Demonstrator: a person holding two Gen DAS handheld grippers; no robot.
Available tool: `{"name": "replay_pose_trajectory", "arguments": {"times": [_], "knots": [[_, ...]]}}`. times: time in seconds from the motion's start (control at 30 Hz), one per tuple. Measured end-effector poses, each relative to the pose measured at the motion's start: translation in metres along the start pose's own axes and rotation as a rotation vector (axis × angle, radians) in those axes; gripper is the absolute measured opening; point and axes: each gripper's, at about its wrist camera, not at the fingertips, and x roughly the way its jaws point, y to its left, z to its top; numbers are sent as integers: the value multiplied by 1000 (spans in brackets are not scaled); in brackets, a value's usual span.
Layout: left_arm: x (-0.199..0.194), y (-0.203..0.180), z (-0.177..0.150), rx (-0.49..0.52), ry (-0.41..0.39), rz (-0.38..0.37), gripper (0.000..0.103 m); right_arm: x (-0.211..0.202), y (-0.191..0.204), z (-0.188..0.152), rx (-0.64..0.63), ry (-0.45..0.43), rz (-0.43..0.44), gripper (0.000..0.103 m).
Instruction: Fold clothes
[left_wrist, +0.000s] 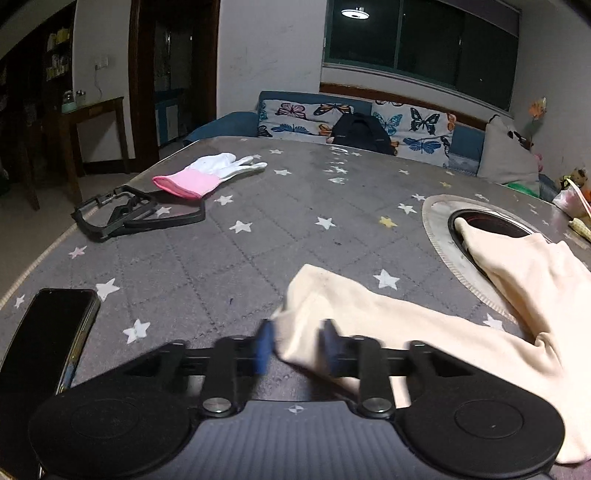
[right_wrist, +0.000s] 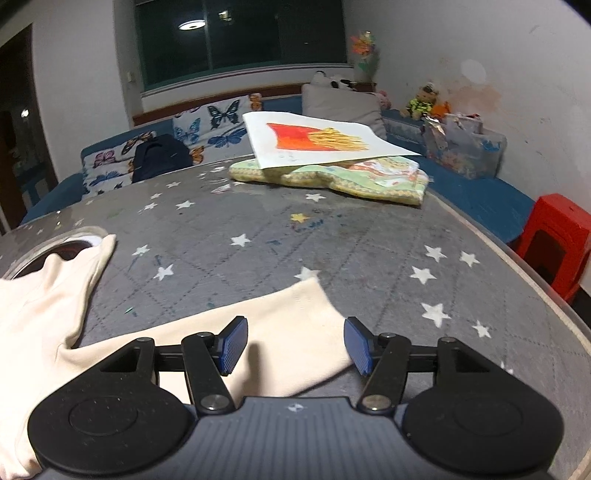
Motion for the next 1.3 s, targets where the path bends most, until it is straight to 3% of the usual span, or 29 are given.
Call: {"name": "replay_pose_trajectory", "arguments": {"times": [0.27, 0.4, 0.47, 0.53, 0.57, 0.87, 1.03, 1.13, 1.2, 1.3], "knots": [[-10, 7, 1, -25, -13, 38, 10, 5, -13, -4, 25, 8, -20, 58], [-19, 9, 3, -19, -21, 47, 10, 6, -14, -8, 12, 15, -25, 53], [-22, 13, 4, -32, -16, 45, 10, 4, -14, -9, 12, 15, -26, 42], [-23, 16, 4, -33, -7, 49, 10, 1, -15, -10, 24, 15, -19, 14], [-25, 17, 3, -30, -2, 51, 10, -1, -16, -11, 30, 17, -11, 12], [-39, 34, -3, -9, 40, 66, 10, -52, -11, -24, -44, -24, -84, 9], [-43, 42, -6, 5, 65, 68, 10, -71, -10, -34, -72, 4, -113, 9], [-58, 42, -8, 46, 56, 54, 10, -89, -6, -37, -115, -2, -131, 9], [-63, 42, -7, 71, 47, 83, 10, -99, -5, -36, -130, -11, -145, 9], [-58, 51, -7, 26, 59, 86, 9, -104, -10, -35, -112, -12, -155, 9]]}}
